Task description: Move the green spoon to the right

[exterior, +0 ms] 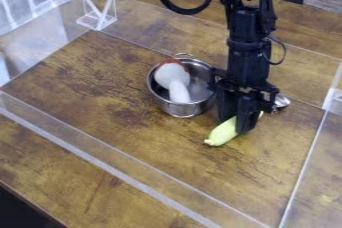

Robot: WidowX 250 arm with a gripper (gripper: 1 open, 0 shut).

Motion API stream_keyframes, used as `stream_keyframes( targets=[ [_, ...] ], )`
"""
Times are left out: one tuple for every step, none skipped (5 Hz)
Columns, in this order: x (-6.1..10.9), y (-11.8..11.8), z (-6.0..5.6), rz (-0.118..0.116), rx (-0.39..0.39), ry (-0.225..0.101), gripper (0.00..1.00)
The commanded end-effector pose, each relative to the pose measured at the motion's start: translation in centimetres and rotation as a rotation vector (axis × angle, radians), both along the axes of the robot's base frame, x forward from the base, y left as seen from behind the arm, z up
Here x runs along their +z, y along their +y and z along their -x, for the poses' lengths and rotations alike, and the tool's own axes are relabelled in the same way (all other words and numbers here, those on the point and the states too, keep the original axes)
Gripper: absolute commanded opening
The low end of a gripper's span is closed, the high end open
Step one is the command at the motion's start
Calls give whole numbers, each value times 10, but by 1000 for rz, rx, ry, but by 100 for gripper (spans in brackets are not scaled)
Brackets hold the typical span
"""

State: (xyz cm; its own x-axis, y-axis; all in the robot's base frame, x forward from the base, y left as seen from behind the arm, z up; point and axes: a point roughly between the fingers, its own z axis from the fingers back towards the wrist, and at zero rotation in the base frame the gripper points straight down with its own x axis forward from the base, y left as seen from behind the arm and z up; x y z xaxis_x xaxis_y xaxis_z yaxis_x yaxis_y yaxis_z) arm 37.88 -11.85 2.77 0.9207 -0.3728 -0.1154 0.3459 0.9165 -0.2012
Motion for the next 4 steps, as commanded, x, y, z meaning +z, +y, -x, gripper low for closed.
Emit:
stream_keyframes(
  targets=[
    [10,-15,-6,21,-7,-33,0],
    [12,-17,-11,30,18,-32,0],
    [16,-15,-9,38,8,-30,0],
    [21,-13,-8,44,-3,-28,0]
  ],
)
